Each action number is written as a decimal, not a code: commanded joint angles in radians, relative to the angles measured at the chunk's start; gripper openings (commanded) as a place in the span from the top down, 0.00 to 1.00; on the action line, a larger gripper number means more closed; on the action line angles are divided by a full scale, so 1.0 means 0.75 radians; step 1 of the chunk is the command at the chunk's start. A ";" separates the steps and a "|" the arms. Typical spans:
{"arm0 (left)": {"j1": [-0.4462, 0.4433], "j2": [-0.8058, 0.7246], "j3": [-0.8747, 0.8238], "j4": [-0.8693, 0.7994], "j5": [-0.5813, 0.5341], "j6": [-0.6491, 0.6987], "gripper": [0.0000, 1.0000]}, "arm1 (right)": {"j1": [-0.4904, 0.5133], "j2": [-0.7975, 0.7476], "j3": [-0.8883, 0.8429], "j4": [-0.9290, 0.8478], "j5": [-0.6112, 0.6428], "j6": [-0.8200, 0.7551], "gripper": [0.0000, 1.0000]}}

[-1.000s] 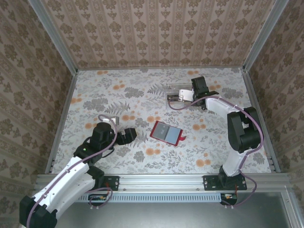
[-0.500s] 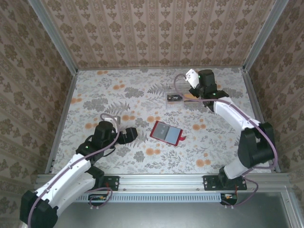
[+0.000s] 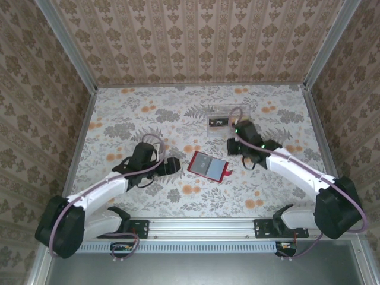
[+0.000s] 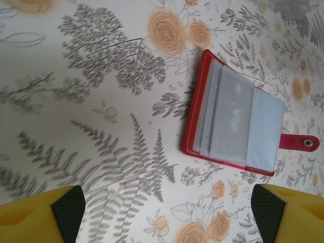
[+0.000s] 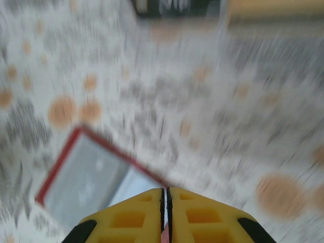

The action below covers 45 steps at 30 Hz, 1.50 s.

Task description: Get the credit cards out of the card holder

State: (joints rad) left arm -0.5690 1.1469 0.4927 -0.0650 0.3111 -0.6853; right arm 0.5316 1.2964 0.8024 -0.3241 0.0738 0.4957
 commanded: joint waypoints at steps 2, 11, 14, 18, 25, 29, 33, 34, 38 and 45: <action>-0.056 0.119 0.125 0.092 0.038 0.000 0.14 | 0.076 -0.005 -0.153 0.043 -0.075 0.309 0.86; -0.168 0.398 0.320 0.096 0.051 0.018 0.29 | 0.134 0.238 -0.216 0.173 -0.116 0.421 0.79; -0.180 0.450 0.343 0.107 0.068 0.018 0.33 | 0.134 0.308 -0.205 0.195 -0.119 0.421 0.80; -0.183 0.505 0.349 0.136 0.103 0.010 0.36 | 0.133 0.377 -0.188 0.226 -0.133 0.400 0.81; -0.184 0.592 0.351 0.186 0.139 -0.003 0.37 | 0.132 0.426 -0.176 0.238 -0.150 0.387 0.83; -0.184 0.624 0.365 0.179 0.123 -0.002 0.38 | 0.134 0.417 -0.174 0.232 -0.154 0.384 0.83; -0.183 0.593 0.366 0.149 0.052 0.018 0.38 | 0.134 0.419 -0.172 0.229 -0.156 0.382 0.84; -0.183 0.587 0.369 0.143 0.043 0.025 0.37 | 0.134 0.421 -0.172 0.227 -0.159 0.383 0.84; -0.177 0.629 0.410 0.119 0.033 0.056 0.36 | 0.134 0.425 -0.176 0.235 -0.160 0.387 0.84; -0.176 0.730 0.450 0.127 0.071 0.061 0.36 | 0.134 0.429 -0.185 0.242 -0.165 0.390 0.84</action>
State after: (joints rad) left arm -0.7006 1.6665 0.8104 0.0402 0.3542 -0.6636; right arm 0.6273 1.5608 0.6945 -0.1001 -0.0250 0.7853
